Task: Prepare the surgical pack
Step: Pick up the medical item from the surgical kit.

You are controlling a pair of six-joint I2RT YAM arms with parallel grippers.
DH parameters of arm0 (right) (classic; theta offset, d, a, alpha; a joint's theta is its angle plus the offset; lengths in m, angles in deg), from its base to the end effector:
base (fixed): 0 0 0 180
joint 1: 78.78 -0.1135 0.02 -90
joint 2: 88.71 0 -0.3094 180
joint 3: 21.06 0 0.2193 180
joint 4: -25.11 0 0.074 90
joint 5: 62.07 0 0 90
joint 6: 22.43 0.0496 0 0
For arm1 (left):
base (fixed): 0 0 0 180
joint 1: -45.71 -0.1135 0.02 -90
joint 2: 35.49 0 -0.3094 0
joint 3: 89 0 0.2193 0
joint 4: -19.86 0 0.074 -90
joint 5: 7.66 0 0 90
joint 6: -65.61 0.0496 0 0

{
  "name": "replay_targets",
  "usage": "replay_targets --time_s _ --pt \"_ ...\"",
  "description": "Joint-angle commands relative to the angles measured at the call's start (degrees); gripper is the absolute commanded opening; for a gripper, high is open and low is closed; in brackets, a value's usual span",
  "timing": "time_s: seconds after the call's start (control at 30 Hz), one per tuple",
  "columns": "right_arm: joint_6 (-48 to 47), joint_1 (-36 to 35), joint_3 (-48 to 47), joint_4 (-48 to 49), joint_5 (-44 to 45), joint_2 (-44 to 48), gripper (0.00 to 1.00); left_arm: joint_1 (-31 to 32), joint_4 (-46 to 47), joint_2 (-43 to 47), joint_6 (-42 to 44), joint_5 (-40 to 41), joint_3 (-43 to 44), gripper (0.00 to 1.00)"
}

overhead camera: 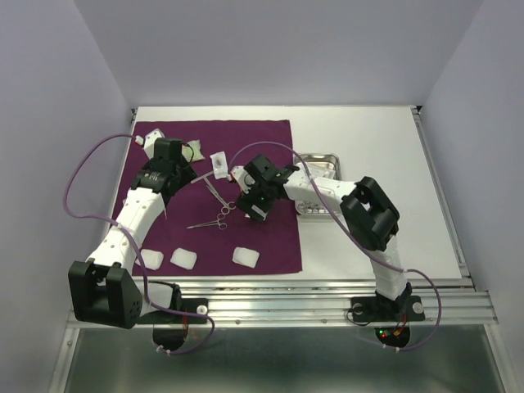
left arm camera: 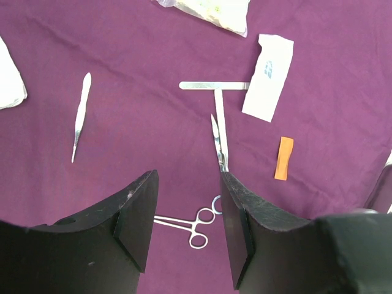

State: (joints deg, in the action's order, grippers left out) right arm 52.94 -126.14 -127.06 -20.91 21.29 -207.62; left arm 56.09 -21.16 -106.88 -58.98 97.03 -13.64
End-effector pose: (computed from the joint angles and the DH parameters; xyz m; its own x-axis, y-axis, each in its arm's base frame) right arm 0.2985 0.3327 0.2298 -0.3666 -0.7685 -0.5244 -0.8927 0.4494 -0.0345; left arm 0.2358 -0.0304 0.3484 -0.4738 -0.4715 -0.7438 -0.3569 0.8749 -0.3273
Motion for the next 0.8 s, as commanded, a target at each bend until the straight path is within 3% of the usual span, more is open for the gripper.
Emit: replay_targets --time_s 0.0,0.23,0.5,0.77 --pt "-1.9 -0.9 -2.8 -1.1 -1.5 -1.2 0.87 -0.3 -0.3 1.0 0.3 1.5 0.7 0.56" --pt "-0.8 -1.4 -3.4 -2.0 0.3 -4.3 0.83 -0.3 -0.3 0.7 0.2 1.6 0.9 0.56" --pt "1.5 -1.4 -3.3 -1.8 4.0 -4.5 0.63 -0.3 -0.6 1.0 0.2 1.9 1.0 0.56" --pt "3.8 -1.4 -2.7 -0.8 6.4 -1.0 0.59 -0.3 -0.7 1.3 0.2 1.9 0.7 0.56"
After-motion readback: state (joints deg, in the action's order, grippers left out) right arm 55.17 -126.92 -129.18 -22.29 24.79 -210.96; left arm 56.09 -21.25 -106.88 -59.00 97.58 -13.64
